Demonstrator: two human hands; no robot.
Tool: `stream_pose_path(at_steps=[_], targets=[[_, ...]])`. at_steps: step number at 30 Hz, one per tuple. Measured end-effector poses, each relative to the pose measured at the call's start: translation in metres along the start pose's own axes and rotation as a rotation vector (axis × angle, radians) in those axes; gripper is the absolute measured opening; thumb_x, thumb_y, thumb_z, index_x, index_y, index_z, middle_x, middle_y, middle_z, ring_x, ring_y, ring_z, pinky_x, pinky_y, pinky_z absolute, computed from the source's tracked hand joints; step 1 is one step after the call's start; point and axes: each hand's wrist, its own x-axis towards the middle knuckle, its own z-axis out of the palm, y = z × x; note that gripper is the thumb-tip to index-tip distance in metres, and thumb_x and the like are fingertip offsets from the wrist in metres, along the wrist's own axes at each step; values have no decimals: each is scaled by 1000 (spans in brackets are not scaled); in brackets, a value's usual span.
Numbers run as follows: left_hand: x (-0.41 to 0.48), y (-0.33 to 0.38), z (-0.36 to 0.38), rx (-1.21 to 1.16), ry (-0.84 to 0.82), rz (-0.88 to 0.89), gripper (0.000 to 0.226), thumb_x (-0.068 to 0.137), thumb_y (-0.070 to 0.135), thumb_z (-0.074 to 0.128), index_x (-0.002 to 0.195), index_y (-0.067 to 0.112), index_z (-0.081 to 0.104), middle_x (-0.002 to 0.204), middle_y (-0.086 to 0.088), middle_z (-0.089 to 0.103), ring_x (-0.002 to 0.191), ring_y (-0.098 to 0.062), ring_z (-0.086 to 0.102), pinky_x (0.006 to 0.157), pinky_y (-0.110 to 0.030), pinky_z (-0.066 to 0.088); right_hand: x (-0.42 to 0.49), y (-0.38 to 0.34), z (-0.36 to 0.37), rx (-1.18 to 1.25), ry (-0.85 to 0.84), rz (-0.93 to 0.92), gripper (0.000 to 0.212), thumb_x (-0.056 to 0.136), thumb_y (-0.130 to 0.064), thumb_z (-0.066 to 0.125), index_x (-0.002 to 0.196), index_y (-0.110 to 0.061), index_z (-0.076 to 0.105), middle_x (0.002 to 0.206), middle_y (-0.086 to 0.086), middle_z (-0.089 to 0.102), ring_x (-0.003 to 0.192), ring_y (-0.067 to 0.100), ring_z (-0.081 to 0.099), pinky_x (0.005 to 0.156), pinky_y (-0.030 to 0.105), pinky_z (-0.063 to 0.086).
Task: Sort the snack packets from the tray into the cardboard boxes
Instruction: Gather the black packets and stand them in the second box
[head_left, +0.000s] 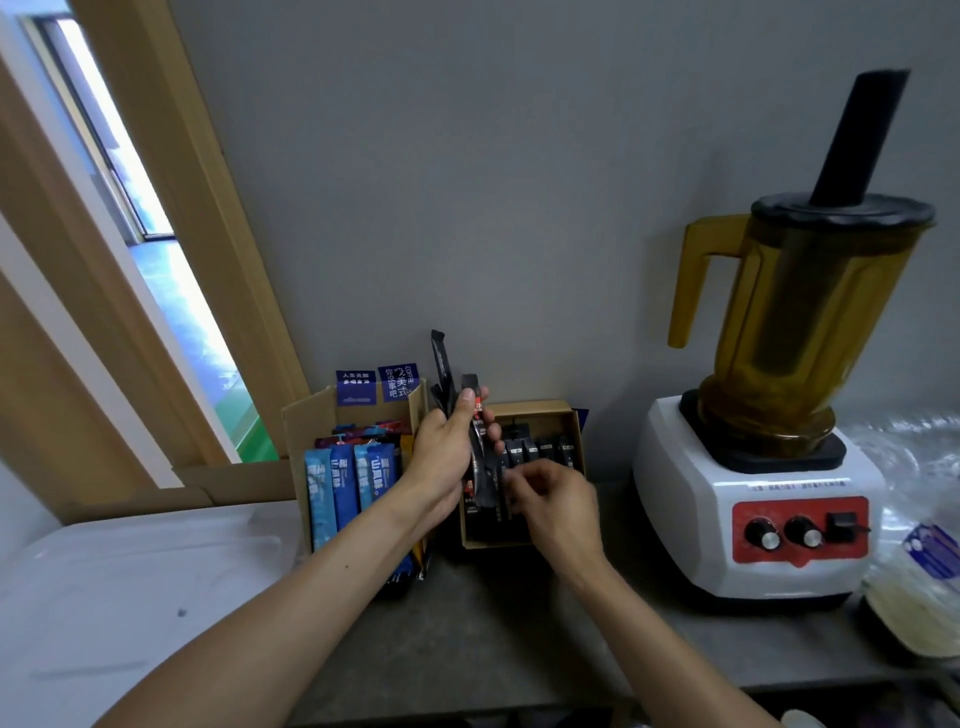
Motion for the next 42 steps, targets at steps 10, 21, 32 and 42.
stream_pose_path(at_steps=[10, 21, 32, 42], targets=[[-6, -7, 5, 172, -120, -18, 31, 110, 28, 44, 125, 11, 65, 111, -5, 78, 108, -17, 70, 78, -31, 61, -22, -20, -23, 552, -75, 59, 16, 89, -32, 78, 97, -18, 79, 84, 4, 78, 73, 11, 70, 70, 25, 55], [4, -7, 9, 385, 7, 135, 25, 99, 33, 64, 111, 12, 70, 86, -6, 74, 84, -18, 75, 78, -35, 62, -23, -4, -35, 547, -58, 51, 10, 89, -27, 78, 90, -17, 80, 78, 4, 75, 73, 13, 67, 72, 29, 53], [8, 11, 6, 421, -77, 84, 19, 97, 26, 69, 109, 13, 74, 69, 7, 70, 76, -11, 73, 62, -20, 56, -7, -23, -47, 402, -106, -70, 12, 90, -24, 78, 101, -20, 78, 95, -3, 79, 89, 8, 76, 72, 20, 59], [12, 15, 2, 435, 34, 253, 29, 102, 40, 58, 110, 17, 74, 75, 1, 55, 72, -11, 55, 70, -27, 48, 3, 5, -5, 74, -176, 22, 7, 87, -28, 81, 88, -26, 75, 80, -4, 76, 73, 4, 72, 73, 25, 56]])
